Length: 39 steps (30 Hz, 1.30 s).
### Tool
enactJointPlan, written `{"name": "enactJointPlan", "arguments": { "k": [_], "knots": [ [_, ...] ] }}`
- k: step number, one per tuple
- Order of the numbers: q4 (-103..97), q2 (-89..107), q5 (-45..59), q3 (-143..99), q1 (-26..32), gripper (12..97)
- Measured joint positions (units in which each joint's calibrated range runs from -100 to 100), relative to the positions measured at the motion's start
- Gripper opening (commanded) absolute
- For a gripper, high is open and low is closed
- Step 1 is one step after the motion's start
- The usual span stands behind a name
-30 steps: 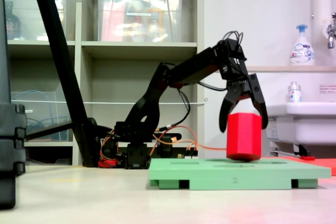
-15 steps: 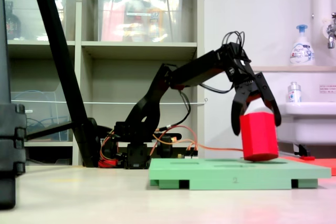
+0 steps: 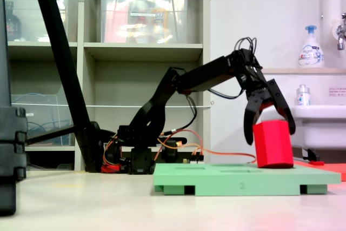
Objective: Put the octagonal pillar block into the corresponding hole
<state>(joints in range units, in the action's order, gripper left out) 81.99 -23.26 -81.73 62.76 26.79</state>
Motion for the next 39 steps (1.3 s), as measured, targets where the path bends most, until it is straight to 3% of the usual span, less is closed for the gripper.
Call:
{"name": "enactJointPlan", "arguments": {
  "k": [19,22,26,32,39],
  "knots": [
    [-0.49,-5.06,4.74,0.1,0.1,39.1],
    [-0.49,-5.75,4.74,0.2,0.1,49.5],
    [-0.49,-6.29,4.88,1.18,0.1,56.0],
    [-0.78,-6.7,4.84,1.18,-0.05,80.4],
    [-0.78,-6.02,4.84,1.18,-0.15,81.2]
  ]
}}
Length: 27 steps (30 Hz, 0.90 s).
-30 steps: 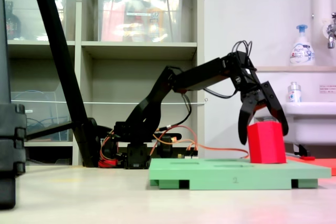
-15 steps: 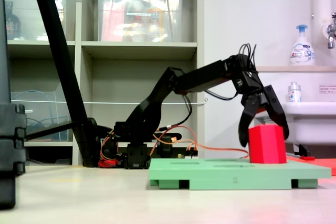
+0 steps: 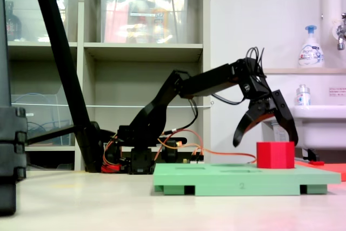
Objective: Put the octagonal pillar block into the corresponding hole
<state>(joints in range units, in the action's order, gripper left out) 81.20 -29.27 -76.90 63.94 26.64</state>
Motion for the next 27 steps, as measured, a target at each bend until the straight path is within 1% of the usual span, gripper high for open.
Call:
{"name": "enactJointPlan", "arguments": {
  "k": [4,8,12,16,17,18,19,21,22,24,27],
  "knots": [
    [2.55,6.98,0.0,0.0,0.0,81.2],
    [8.81,21.48,1.37,0.0,-0.93,80.9],
    [14.59,40.22,8.64,0.0,-3.03,80.7],
    [17.23,57.87,17.63,0.0,-6.45,80.3],
    [17.52,62.24,21.25,0.0,-7.52,78.7],
    [17.52,66.48,25.93,0.0,-9.04,70.2],
    [17.52,71.0,31.26,0.1,-10.84,64.2],
    [17.62,78.66,41.86,0.2,-15.92,59.5],
    [17.62,81.12,45.32,0.29,-18.66,58.9],
    [17.91,83.17,48.84,0.29,-22.81,58.9],
    [18.21,85.5,53.24,-1.47,-24.42,56.6]
  ]
}}
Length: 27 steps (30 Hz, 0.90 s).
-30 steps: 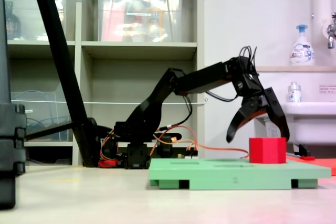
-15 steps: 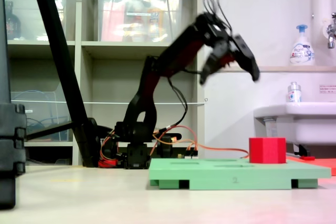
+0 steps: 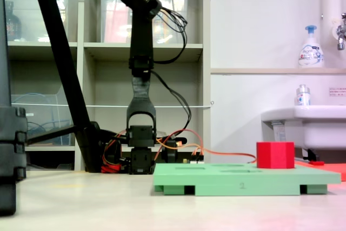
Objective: Put the octagonal pillar block into the corresponding hole
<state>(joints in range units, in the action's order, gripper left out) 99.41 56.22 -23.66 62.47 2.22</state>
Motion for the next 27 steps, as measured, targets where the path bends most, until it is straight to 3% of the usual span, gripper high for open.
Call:
{"name": "enactJointPlan", "arguments": {
  "k": [6,12,21,27],
  "knots": [
    [-10.08,18.74,4.05,-38.51,-2.3,55.8],
    [-47.19,38.03,10.31,-92.21,-0.39,55.8],
    [-107.29,42.54,17.92,-153.75,-1.17,51.4],
    [-116.69,42.95,20.17,-161.39,-1.47,51.0]
  ]
}}
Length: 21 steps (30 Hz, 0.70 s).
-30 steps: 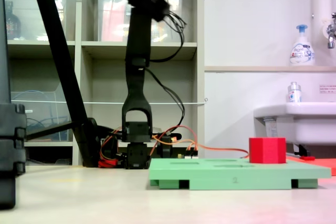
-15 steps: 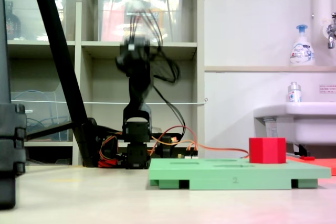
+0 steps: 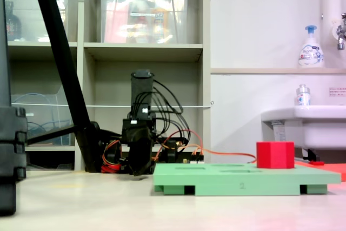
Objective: Put the octagonal pillar block into the corresponding hole
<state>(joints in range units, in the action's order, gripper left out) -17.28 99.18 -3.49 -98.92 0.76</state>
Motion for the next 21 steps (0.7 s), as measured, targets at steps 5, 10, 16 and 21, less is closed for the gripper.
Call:
{"name": "enactJointPlan", "arguments": {
  "k": [5,10,16,21],
  "knots": [
    [1.86,0.0,0.1,0.0,0.1,51.8],
    [7.44,0.41,0.2,0.0,0.1,49.1],
    [7.54,0.41,0.2,-0.1,0.1,49.3],
    [7.44,0.41,0.24,-0.1,0.05,49.3]
  ]
}}
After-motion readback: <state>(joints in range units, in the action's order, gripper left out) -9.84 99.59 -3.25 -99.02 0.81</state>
